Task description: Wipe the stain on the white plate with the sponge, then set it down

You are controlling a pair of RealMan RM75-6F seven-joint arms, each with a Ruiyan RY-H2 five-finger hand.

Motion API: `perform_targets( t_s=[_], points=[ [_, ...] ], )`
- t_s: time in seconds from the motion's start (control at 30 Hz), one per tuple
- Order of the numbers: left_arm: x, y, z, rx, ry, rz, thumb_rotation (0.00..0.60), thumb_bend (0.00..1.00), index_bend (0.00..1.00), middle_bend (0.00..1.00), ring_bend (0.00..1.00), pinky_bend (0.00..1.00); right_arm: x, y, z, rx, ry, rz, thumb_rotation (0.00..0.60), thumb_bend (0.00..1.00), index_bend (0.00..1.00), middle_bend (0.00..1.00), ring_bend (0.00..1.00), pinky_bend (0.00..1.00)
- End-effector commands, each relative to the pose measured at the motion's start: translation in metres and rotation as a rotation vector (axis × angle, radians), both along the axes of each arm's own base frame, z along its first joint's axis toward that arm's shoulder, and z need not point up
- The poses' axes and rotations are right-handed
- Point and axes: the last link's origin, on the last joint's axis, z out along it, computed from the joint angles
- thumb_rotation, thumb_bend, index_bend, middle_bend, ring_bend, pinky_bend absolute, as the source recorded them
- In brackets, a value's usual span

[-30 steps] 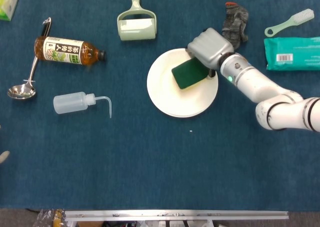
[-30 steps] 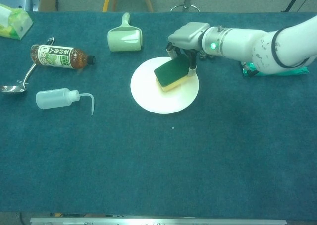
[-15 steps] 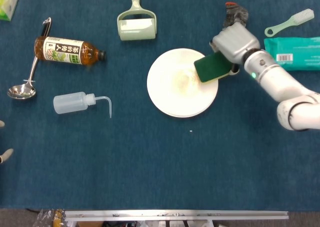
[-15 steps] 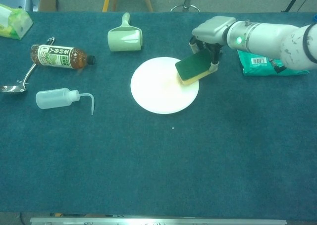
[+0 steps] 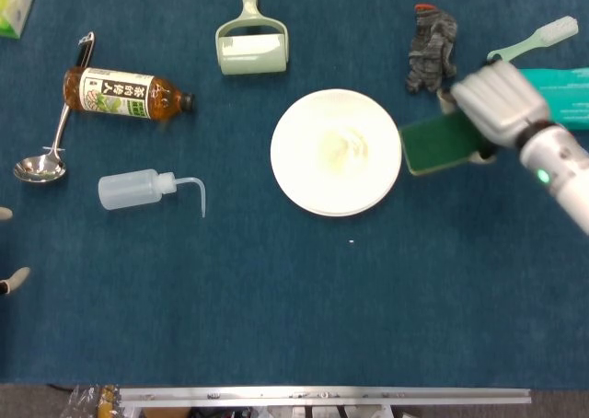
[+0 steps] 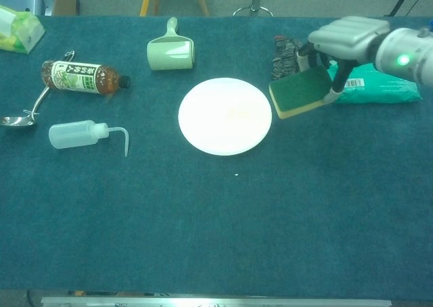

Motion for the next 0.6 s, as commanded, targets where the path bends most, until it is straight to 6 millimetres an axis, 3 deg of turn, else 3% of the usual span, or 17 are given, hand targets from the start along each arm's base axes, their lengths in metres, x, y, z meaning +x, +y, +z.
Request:
perform_targets(
  t_s=[0.03, 0.2, 0.37, 0.47, 0.53, 0.6],
  points=[
    [0.001, 0.001, 0.000, -0.001, 0.001, -0.005, 0.600, 0.00, 0.29, 0.20, 0.26, 0.51, -0.020, 0.027, 0.010, -0.003, 0.000, -0.019, 0.600, 0.01, 0.52, 0.57, 0.46, 0.28],
    [0.005, 0.004, -0.003, -0.010, 0.003, -0.014, 0.600, 0.00, 0.29, 0.20, 0.26, 0.51, -0.043, 0.054, 0.009, 0.027, 0.036, -0.068, 0.600, 0.01, 0.52, 0.57, 0.46, 0.28],
    [0.007, 0.005, -0.004, -0.016, 0.003, -0.017, 0.600, 0.00, 0.29, 0.20, 0.26, 0.51, -0.068, 0.062, 0.000, 0.072, 0.105, -0.148, 0.600, 0.01, 0.52, 0.53, 0.42, 0.28],
    [0.007, 0.005, -0.004, -0.016, 0.006, -0.015, 0.600, 0.00, 0.29, 0.20, 0.26, 0.51, -0.078, 0.064, -0.005, 0.111, 0.155, -0.207, 0.600, 0.01, 0.34, 0.38, 0.31, 0.28],
    [0.006, 0.005, -0.004, -0.015, 0.005, -0.012, 0.600, 0.00, 0.29, 0.20, 0.26, 0.51, -0.081, 0.064, -0.006, 0.133, 0.171, -0.257, 0.600, 0.00, 0.09, 0.20, 0.22, 0.28],
    [0.006, 0.005, -0.004, -0.016, 0.004, -0.010, 0.600, 0.00, 0.29, 0.20, 0.26, 0.51, -0.081, 0.063, -0.005, 0.144, 0.180, -0.299, 0.600, 0.00, 0.00, 0.05, 0.16, 0.28]
  ],
)
